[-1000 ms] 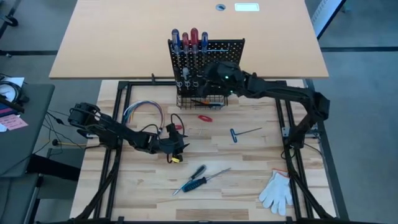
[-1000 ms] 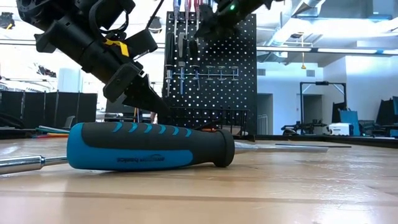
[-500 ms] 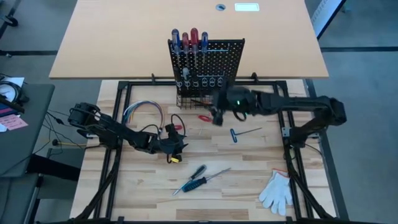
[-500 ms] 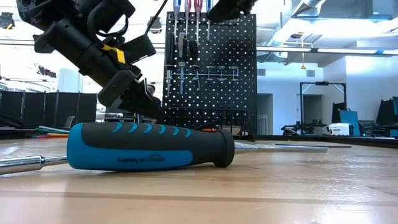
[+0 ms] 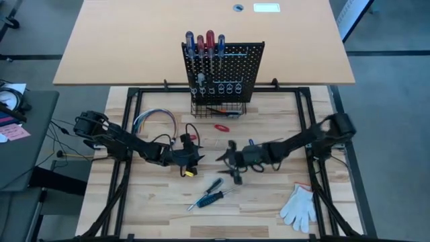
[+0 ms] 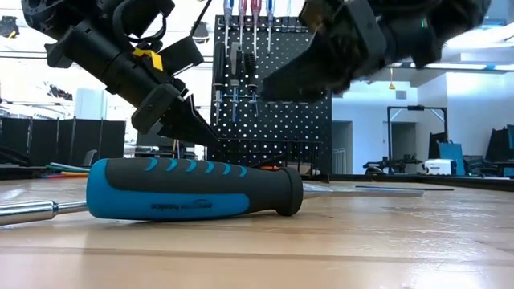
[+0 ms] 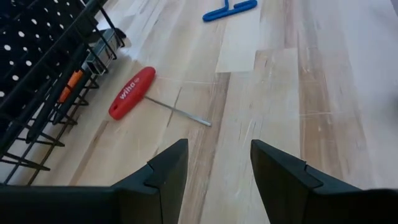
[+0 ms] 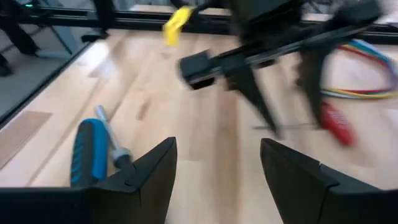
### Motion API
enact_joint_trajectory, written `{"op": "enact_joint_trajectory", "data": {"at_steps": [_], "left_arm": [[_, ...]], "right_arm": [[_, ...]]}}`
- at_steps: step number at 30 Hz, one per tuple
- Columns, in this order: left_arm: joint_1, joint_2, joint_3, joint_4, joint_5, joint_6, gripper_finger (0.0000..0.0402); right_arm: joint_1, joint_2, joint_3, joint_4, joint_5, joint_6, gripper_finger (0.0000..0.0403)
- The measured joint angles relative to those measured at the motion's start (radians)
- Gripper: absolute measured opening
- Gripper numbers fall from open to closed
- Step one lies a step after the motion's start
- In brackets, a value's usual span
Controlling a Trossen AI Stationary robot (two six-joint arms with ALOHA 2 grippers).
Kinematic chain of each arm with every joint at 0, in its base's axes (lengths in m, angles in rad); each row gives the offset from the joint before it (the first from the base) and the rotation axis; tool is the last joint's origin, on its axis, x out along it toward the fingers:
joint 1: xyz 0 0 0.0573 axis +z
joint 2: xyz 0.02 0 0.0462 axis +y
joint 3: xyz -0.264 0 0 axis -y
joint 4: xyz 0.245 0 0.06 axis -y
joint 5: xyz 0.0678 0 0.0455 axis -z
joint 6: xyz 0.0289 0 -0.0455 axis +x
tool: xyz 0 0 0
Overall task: Hang tools onto peg board
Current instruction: Hang the gray screwdriver on the pegboard
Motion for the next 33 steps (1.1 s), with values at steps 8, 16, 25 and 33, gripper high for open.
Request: {"op": "enact_joint_trajectory", "data": {"at_steps": [8, 16, 25, 33], "left_arm": [[0.0, 0.0, 0.0, -0.01, 0.002, -0.01, 0.0168], [-0.002, 0.0, 0.0, -0.071, 0.0, -0.027, 0.0168], [-0.002, 0.0, 0.0, -0.108, -0.011, -0.017, 0.0168], [-0.002, -0.008, 0.0, -0.288, -0.079, -0.062, 0.0168]], "right_arm": [[0.008, 0.194, 0.131, 0.116, 0.0, 0.025, 0.0239], [0.01, 0.137, 0.243, -0.276, -0.023, 0.014, 0.0239], [0.033, 0.169, 0.247, -0.365, -0.139, -0.098, 0.0239], [0.031, 0.193, 0.247, -0.383, -0.26, -0.053, 0.0228]]}}
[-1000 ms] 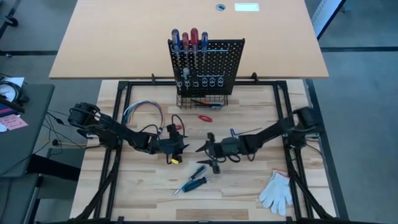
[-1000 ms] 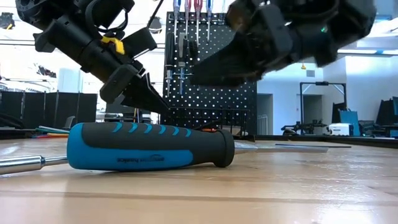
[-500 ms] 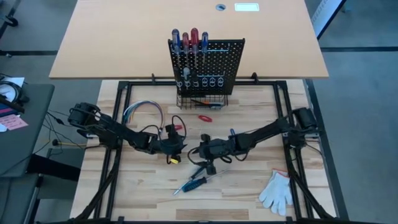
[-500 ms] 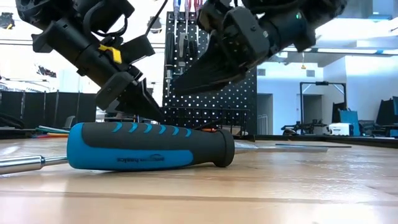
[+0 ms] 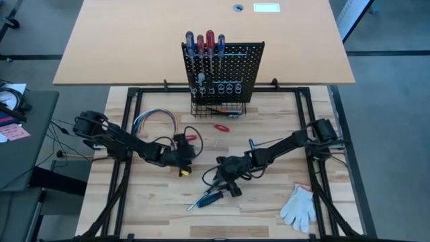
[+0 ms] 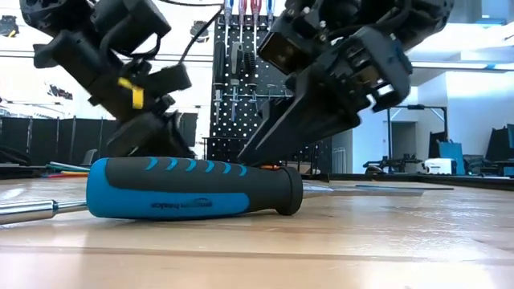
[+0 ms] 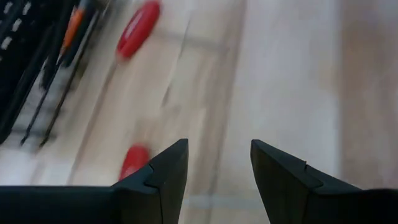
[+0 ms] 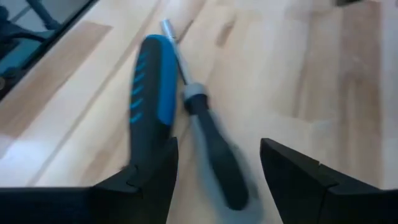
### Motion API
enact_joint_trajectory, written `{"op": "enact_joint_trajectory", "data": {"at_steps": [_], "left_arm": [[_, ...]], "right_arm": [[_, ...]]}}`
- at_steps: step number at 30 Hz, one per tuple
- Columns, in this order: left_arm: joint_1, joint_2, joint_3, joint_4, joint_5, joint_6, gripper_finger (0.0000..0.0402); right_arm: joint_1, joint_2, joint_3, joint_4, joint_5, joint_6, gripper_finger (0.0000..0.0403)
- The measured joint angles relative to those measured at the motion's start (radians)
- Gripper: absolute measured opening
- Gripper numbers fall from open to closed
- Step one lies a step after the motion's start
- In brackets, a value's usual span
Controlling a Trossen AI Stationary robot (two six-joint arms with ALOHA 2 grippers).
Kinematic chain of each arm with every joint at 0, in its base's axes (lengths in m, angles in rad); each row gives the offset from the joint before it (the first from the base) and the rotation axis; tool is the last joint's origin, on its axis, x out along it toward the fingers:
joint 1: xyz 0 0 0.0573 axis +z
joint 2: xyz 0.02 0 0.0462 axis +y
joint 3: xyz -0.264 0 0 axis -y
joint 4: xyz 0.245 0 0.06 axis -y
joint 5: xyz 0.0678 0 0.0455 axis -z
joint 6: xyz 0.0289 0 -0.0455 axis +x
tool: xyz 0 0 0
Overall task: Hang tools onto peg board
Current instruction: Hang the gray screwdriver on the pegboard
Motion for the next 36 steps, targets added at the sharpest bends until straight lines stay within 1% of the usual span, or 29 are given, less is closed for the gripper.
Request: {"op": "enact_joint_trajectory", "data": {"at_steps": [3, 6, 12, 15, 20, 23, 27, 29, 32, 34, 36], "left_arm": [[0.0, -0.001, 0.0, -0.094, -0.053, -0.036, 0.0168], [0.0, -0.001, 0.0, -0.128, -0.091, -0.072, 0.0168], [0.0, -0.001, 0.0, -0.13, -0.098, -0.087, 0.0168], [0.0, -0.001, 0.0, -0.12, -0.1, -0.089, 0.0168], [0.0, -0.001, 0.0, -0.11, -0.1, -0.089, 0.0168], [-0.007, -0.001, 0.0, -0.107, -0.1, -0.087, 0.0168], [-0.009, -0.001, 0.0, -0.056, -0.104, -0.053, 0.0168], [-0.015, -0.001, 0.0, -0.019, -0.108, -0.022, 0.0168], [-0.078, -0.012, 0.0, 0.065, -0.108, 0.041, 0.0168], [-0.128, -0.019, 0.0, 0.127, -0.111, 0.096, 0.0168], [-0.164, -0.02, 0.0, 0.205, -0.148, 0.153, 0.0168]], "right_arm": [[-0.001, 0.0, 0.0, -0.023, 0.0, -0.015, 0.0218], [-0.003, 0.007, 0.0, -0.028, 0.001, -0.035, 0.0213], [0.012, 0.037, 0.002, -0.005, 0.003, -0.088, 0.0212], [0.013, 0.06, -0.002, -0.017, 0.03, -0.106, 0.0212], [0.005, 0.105, 0.006, 0.032, 0.045, -0.108, 0.0208], [-0.003, 0.107, 0.006, 0.032, 0.051, -0.095, 0.0185], [-0.017, 0.09, 0.006, 0.001, 0.053, -0.047, 0.0124], [-0.023, 0.078, 0.006, -0.015, 0.06, -0.051, 0.0118], [-0.032, 0.029, 0.018, -0.151, 0.136, -0.05, 0.0118], [-0.029, -0.027, 0.02, -0.276, 0.256, -0.026, 0.0118], [-0.02, -0.085, 0.019, -0.351, 0.368, -0.008, 0.0118]]}}
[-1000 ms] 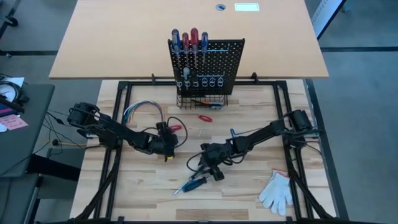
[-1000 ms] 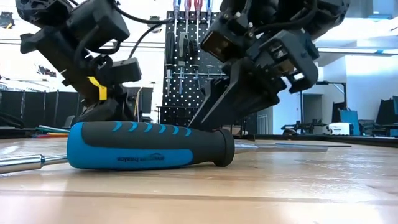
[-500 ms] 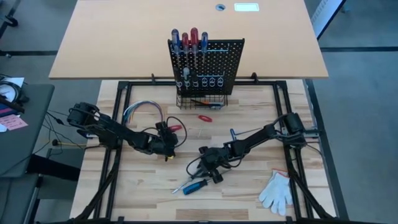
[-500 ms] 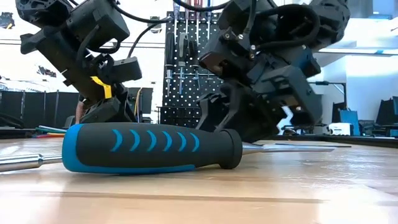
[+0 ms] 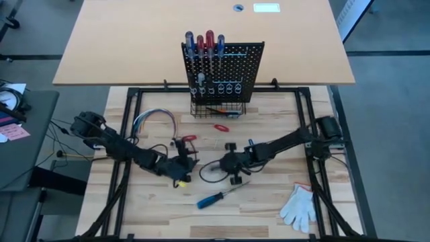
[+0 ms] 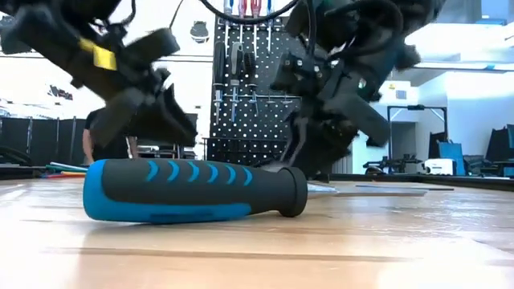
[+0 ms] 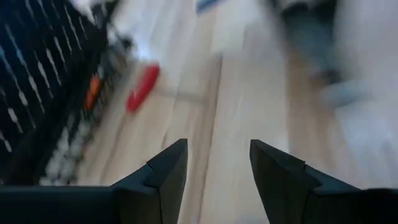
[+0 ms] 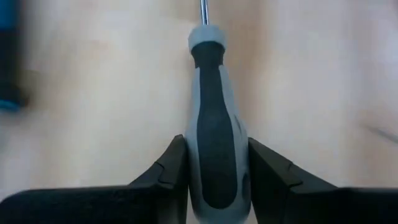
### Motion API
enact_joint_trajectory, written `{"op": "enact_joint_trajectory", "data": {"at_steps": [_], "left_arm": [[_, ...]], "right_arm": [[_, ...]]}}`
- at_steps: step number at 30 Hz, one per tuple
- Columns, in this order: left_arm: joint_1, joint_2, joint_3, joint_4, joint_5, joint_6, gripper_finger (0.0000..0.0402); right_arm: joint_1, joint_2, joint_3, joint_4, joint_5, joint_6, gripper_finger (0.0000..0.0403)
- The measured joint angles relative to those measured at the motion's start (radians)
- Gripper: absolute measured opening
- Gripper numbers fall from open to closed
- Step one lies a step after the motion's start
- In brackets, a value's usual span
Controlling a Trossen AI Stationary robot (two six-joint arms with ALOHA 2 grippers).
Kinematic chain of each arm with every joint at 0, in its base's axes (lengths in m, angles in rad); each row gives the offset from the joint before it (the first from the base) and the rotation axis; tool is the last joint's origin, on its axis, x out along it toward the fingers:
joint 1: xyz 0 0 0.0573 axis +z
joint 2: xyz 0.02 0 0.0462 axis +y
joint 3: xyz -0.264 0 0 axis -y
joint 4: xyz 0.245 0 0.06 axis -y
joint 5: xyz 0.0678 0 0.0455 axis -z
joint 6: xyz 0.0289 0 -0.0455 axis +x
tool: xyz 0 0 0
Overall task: Hang tools onto peg board
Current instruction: Hang the gray screwdriver on the pegboard
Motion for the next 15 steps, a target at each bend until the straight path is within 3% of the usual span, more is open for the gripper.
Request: {"op": "enact_joint_trajectory", "data": {"at_steps": [2, 10, 15], "left_arm": [[-0.028, -0.001, 0.0, 0.064, -0.039, 0.049, 0.0168], [-0.038, -0.001, 0.0, 0.109, -0.049, 0.09, 0.0168], [-0.033, 0.014, 0.0, 0.137, -0.018, 0.121, 0.0168]], "right_arm": [[0.019, -0.047, -0.001, -0.051, 0.091, 0.016, 0.0118], [0.09, -0.119, -0.001, -0.086, 0.258, 0.052, 0.0118], [0.107, -0.117, -0.001, -0.085, 0.291, 0.059, 0.0118]]}}
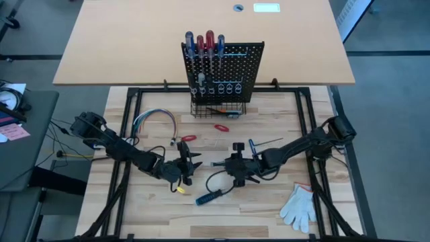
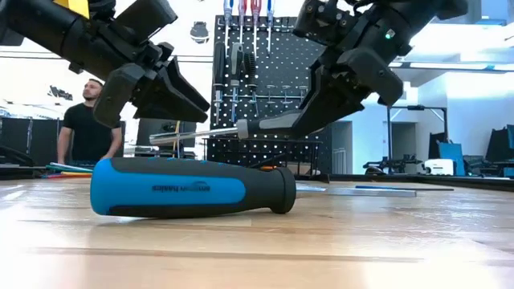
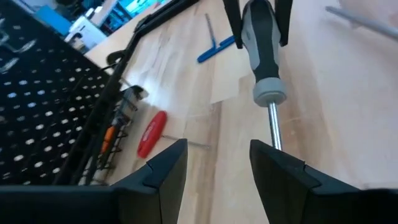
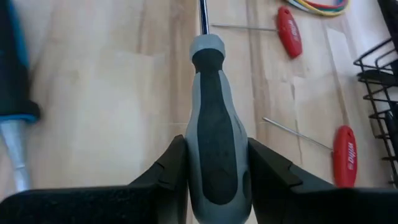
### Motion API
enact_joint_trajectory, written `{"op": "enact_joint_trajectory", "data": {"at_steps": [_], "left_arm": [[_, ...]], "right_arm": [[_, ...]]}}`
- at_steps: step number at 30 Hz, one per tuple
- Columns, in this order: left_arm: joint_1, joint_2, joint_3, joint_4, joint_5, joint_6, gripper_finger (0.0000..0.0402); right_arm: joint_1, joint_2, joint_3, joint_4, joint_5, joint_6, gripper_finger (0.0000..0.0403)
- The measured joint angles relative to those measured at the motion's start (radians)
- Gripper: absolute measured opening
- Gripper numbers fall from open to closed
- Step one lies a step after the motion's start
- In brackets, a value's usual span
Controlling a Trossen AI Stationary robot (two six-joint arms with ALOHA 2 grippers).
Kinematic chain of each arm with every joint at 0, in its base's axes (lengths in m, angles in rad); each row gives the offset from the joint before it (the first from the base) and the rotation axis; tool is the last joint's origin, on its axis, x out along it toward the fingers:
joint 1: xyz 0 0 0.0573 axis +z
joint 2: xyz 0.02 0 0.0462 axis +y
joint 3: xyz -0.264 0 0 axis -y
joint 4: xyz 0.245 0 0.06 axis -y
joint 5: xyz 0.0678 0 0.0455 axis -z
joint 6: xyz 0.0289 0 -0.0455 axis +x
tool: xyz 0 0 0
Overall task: Hang tools onto peg board
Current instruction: Hang the gray screwdriver on the pegboard
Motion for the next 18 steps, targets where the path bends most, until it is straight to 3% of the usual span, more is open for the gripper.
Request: {"op": "enact_joint_trajectory", "data": {"at_steps": [6, 13, 18], "left_arm": [[0.02, 0.054, 0.0, -0.001, 0.121, -0.011, 0.0168], [0.025, 0.06, 0.0, -0.004, 0.125, -0.031, 0.0167], [0.049, 0.06, 0.0, -0.039, 0.153, -0.059, 0.0144]], "right_arm": [[-0.004, 0.002, 0.0, 0.0, 0.003, 0.011, 0.0118], [-0.003, 0.002, 0.0, 0.001, 0.003, 0.019, 0.0118], [-0.003, 0.002, 0.0, 0.001, 0.003, 0.019, 0.0118]]}}
